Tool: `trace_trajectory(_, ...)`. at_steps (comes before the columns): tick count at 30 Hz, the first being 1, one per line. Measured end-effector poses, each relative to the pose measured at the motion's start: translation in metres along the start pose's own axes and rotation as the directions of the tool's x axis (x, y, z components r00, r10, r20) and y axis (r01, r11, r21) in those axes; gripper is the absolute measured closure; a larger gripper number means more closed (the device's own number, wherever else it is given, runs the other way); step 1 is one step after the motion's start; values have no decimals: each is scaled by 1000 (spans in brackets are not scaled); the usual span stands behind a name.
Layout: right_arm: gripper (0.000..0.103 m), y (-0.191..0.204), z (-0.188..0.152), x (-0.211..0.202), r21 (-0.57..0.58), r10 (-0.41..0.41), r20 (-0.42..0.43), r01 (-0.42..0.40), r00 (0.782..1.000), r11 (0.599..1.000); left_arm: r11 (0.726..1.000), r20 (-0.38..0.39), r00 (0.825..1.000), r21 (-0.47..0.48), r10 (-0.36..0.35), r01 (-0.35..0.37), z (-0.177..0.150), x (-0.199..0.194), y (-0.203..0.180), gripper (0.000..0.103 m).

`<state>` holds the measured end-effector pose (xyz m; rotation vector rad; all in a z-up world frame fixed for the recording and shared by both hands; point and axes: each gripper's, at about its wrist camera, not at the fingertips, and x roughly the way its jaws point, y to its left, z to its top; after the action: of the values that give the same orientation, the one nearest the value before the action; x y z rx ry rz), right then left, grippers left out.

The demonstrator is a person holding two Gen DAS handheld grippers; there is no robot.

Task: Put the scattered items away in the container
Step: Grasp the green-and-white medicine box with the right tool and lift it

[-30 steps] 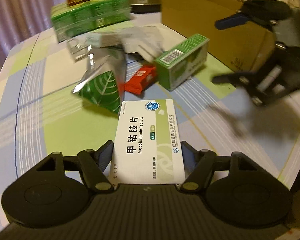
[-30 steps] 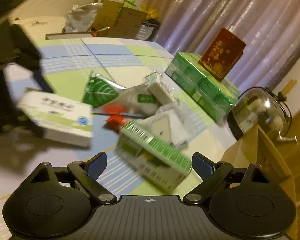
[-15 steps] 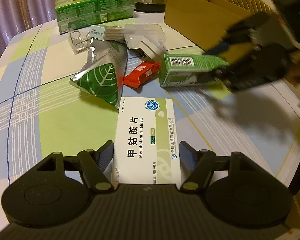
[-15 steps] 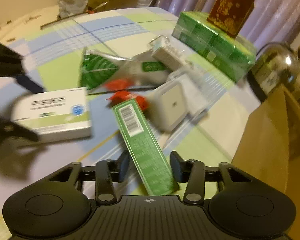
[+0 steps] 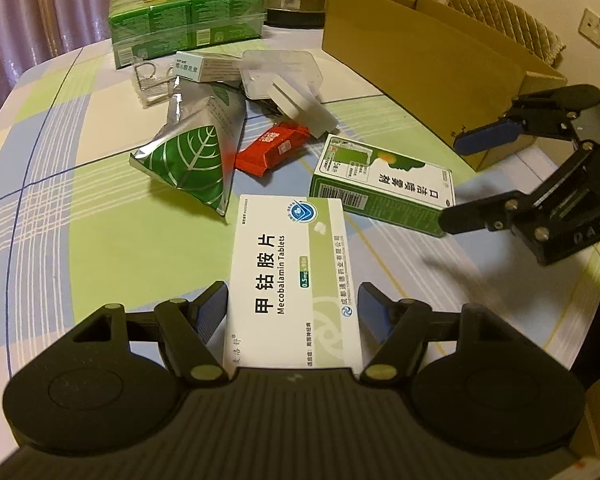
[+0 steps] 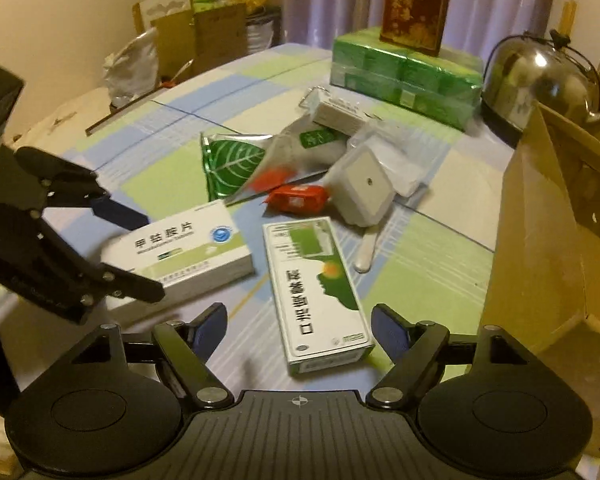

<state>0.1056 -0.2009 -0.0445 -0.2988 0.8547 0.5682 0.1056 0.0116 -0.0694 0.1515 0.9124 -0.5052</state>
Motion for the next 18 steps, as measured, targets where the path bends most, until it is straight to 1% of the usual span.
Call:
trace_trajectory(1,26,-3,2,3,-3,-4,-1,4,1000,1000,1000,2,1000,-3,0,0,0,1,0,34)
trace_trajectory(3,26,-9,4,11,-11,-7,-10,7,1000,1000,1000,4,1000,1,1,-1,1,2,-2,28)
trace_trajectory(5,26,-13,5,18,-13,-2,-21,2,1000,1000,1000,11,1000,19,8,-8,2,4,-6,26)
trace_trajectory(10,26,-17,6,30,-21,14,-32,-15,999,1000,998,32,999,58,37,-39,7,10,-13,26)
trace_trajectory(13,26,-16,8,37,-32,24,-39,-25,999,999,996,6,998,64,55,-56,8,18,-14,29)
trace_trajectory(14,27,-16,9,40,-35,26,-42,-28,999,999,996,-6,998,64,63,-62,8,20,-13,34)
trace_trajectory(15,27,-16,11,42,-38,28,-47,-30,999,999,996,-15,998,61,67,-66,7,21,-12,36)
trace_trajectory(18,27,-16,13,50,-30,40,-54,-42,998,999,998,-19,998,32,63,-62,6,20,-7,36)
